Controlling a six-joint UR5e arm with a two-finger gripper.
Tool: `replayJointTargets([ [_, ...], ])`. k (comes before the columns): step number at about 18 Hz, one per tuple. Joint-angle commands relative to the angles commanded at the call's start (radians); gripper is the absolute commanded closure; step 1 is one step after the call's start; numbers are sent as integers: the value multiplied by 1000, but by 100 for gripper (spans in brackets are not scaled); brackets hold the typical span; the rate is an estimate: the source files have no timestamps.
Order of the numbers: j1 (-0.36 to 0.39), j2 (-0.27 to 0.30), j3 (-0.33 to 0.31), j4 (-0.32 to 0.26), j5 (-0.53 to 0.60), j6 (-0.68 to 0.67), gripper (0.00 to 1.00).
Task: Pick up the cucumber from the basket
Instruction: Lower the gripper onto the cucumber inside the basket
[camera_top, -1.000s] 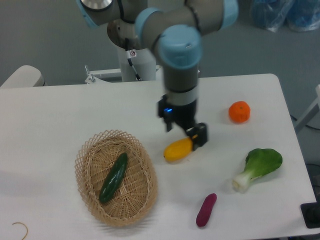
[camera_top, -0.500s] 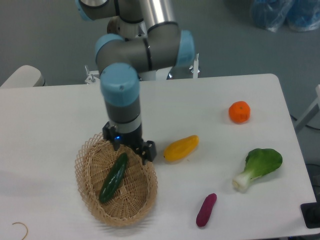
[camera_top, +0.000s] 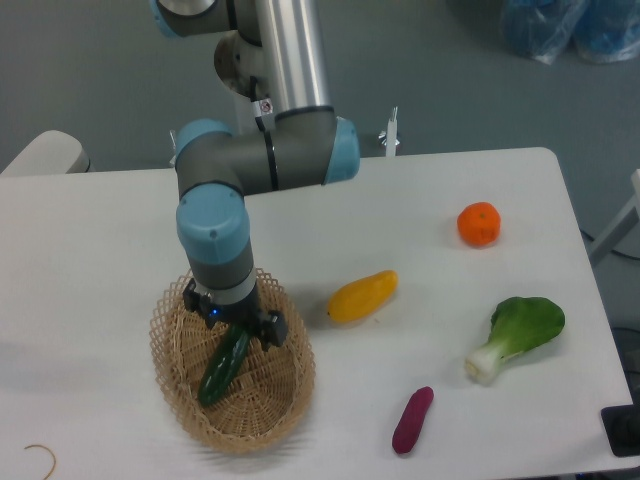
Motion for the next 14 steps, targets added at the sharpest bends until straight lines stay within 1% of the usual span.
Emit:
replayJointTargets([
  [3,-8,-12,0,3,21,-2,0],
  [5,-17,-23,-6,32,28,-2,0],
  [7,-17,-20,-21,51,28,-8,0],
  [14,-23,-23,-31,52,28,-14,0],
])
